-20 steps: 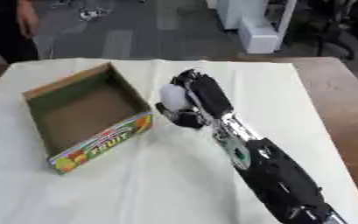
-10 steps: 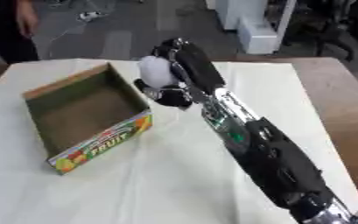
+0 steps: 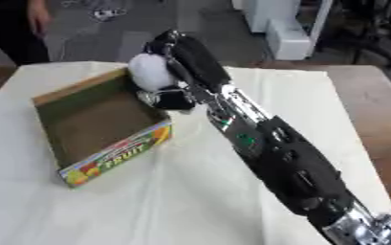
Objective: Pick up objects on the table and place them in the box.
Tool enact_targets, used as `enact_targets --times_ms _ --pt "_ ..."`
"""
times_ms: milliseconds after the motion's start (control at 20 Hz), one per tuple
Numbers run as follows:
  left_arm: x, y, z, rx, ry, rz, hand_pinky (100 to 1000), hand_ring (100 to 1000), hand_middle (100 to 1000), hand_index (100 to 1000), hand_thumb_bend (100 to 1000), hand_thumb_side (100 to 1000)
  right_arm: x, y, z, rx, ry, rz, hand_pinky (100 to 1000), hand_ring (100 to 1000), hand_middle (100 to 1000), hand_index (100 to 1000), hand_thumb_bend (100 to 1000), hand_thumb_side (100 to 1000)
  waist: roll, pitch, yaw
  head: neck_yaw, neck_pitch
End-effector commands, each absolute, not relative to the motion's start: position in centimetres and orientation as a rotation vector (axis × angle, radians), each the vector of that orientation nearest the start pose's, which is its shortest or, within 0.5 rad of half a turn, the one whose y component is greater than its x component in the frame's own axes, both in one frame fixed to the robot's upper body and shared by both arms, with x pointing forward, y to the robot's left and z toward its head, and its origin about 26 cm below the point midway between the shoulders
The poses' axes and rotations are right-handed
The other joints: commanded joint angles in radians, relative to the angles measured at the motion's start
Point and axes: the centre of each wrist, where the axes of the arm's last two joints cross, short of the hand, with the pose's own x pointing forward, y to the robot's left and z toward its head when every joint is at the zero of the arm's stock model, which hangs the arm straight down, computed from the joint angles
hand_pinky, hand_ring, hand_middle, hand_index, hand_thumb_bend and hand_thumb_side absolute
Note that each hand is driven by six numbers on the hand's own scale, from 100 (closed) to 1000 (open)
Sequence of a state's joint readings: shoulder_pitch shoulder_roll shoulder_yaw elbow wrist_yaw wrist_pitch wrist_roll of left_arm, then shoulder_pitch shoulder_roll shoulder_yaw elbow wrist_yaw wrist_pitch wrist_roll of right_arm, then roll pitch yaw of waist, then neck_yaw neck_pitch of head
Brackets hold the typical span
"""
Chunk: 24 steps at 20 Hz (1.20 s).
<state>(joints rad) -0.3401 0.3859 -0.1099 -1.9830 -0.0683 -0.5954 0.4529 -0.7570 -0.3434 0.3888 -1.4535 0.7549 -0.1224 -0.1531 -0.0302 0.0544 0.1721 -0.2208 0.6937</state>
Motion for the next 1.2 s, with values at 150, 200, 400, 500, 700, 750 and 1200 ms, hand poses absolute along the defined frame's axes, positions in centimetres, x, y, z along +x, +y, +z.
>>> enact_targets --times_ms 150,200,400,500,700,750,1200 --pt "30.4 23.1 21.9 -0.007 3.299 0.0 700 660 777 841 232 732 40.5 -15.3 20.3 1.081 2.996 -1.553 100 100 100 100 497 236 0.0 0.001 0.02 -0.007 -0.021" --pt "30.5 22.8 22.2 0.014 3.29 -0.009 702 661 777 840 233 741 40.6 -15.3 20.4 1.074 2.988 -1.558 100 100 100 100 516 226 -0.002 0.004 0.027 -0.006 -0.026" --pt "30.7 22.4 23.1 0.044 3.252 -0.045 714 669 777 840 228 743 41.3 -15.5 20.4 1.087 2.918 -1.609 100 100 100 100 496 243 -0.008 0.012 0.054 -0.004 -0.035" --pt "30.7 22.2 23.6 0.055 3.239 -0.072 718 672 777 840 242 728 41.6 -15.6 20.4 1.108 2.881 -1.634 100 100 100 100 482 249 -0.012 0.014 0.066 -0.006 -0.036" --pt "30.9 21.9 24.3 0.059 3.212 -0.1 727 677 778 839 245 726 42.0 -15.9 20.3 1.135 2.839 -1.657 100 100 100 100 477 247 -0.022 0.016 0.088 -0.009 -0.041" --pt "30.9 21.8 24.5 0.052 3.206 -0.108 727 678 777 840 246 726 42.1 -15.9 20.3 1.131 2.836 -1.656 100 100 100 100 477 248 -0.024 0.016 0.092 -0.009 -0.043" --pt "31.0 20.9 25.6 0.095 3.174 -0.157 736 683 776 840 249 726 43.0 -16.1 19.8 1.149 2.801 -1.702 100 100 100 100 503 276 -0.035 0.023 0.127 0.002 -0.051"
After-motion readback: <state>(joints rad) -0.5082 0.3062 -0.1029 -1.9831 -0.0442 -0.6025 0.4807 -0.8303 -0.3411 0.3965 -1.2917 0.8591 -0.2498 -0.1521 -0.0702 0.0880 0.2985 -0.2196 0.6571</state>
